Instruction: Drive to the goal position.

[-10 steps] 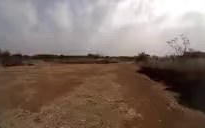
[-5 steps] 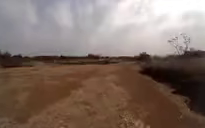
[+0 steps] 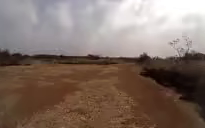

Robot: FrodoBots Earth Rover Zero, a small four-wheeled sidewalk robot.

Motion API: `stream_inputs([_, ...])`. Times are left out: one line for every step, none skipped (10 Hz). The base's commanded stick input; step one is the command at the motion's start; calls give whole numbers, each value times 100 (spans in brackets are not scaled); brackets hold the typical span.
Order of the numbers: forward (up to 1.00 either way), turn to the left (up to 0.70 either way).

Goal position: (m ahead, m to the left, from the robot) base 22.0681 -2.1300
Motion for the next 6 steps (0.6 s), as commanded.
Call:
stream_inputs([50,0])
stream_inputs([50,0])
stream_inputs([50,0])
stream_inputs([50,0])
stream_inputs([50,0])
stream_inputs([50,0])
